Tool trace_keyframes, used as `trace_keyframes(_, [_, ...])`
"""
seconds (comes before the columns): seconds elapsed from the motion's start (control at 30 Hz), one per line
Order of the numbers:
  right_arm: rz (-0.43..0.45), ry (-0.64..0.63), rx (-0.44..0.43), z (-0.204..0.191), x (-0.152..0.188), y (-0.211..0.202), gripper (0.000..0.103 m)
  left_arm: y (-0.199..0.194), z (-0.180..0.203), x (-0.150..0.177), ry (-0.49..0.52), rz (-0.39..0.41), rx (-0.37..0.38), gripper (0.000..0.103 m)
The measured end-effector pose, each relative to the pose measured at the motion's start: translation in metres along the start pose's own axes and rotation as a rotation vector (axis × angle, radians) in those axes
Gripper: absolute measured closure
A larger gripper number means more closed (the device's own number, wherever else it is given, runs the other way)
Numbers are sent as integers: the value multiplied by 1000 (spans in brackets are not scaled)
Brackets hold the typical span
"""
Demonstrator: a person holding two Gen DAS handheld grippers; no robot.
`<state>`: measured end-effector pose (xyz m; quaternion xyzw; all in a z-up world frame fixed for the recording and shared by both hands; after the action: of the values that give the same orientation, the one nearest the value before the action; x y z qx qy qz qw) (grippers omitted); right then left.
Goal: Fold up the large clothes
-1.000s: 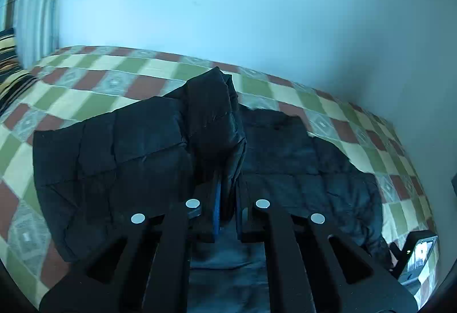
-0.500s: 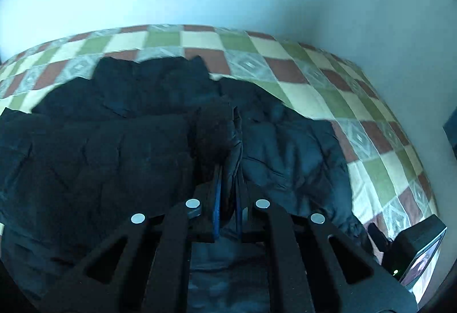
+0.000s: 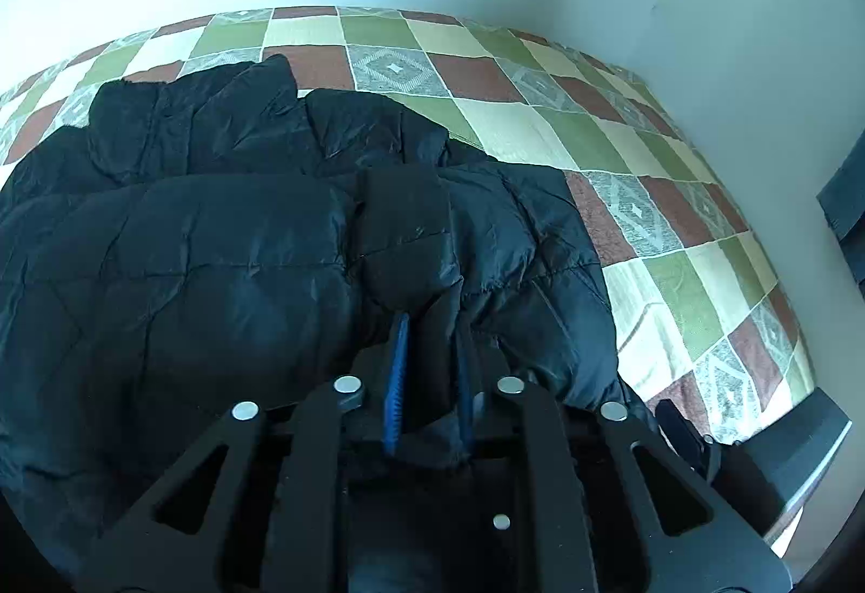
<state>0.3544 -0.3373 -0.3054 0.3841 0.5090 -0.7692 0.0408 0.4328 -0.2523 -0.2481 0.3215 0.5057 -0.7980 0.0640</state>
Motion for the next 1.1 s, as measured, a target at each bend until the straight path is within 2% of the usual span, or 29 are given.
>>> trace_keyframes(0.1, [0, 0, 0, 0, 0, 0, 14, -21, -5, -1, -6, 38, -19, 39])
trace_keyframes(0.13, [0, 1, -1, 0, 0, 0, 14, -30, -8, -2, -5, 57, -32, 36])
trace_keyframes(0.2, [0, 1, -1, 0, 0, 0, 14, -53, -20, -4, 9, 104, -72, 18])
trace_keyframes(0.27, [-2, 2, -2, -1, 0, 0, 14, -73, -38, -4, 16, 146, -143, 11])
trace_keyframes(0.33, [-3, 2, -1, -1, 0, 0, 14, -95, -66, -1, 27, 189, -240, 11])
trace_keyframes(0.5, [-9, 13, -16, 2, -1, -3, 14, -134, -159, 12, 25, 217, -490, 11])
trace_keyframes(0.6, [16, 6, -20, 8, -9, -22, 14, -155, -215, 21, -28, 218, -584, 11])
trace_keyframes(0.67, [68, -3, -18, 6, -21, -45, 14, -166, -248, 24, -84, 221, -614, 11])
trace_keyframes(0.77, [145, -53, -97, -26, -48, -82, 15, -169, -277, 20, -149, 225, -615, 11])
trace_keyframes(0.8, [149, -71, -124, -37, -54, -87, 21, -167, -281, 17, -154, 225, -610, 13])
trace_keyframes(0.83, [147, -90, -156, -51, -59, -90, 25, -163, -285, 14, -156, 215, -611, 17])
trace_keyframes(0.9, [114, -142, -201, -88, -67, -85, 47, -157, -286, 12, -143, 204, -612, 19])
trace_keyframes(1.0, [71, -174, -231, -122, -72, -66, 48, -143, -283, 9, -110, 195, -616, 19])
trace_keyframes(1.1, [15, -181, -228, -136, -66, -43, 48, -120, -284, 15, -70, 137, -638, 29])
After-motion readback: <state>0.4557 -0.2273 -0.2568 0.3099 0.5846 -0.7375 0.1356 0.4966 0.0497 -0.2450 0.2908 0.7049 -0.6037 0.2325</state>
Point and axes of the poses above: each gripper's, at about its wrist camera, not at the fingertips, and y roughly the way its jaws point, z to its right, x to its underside, the point moved 9 cm from there along y, roughly the way its jaws point, and after that the axes turned 3 degrees about x, right-handed, at the moved point
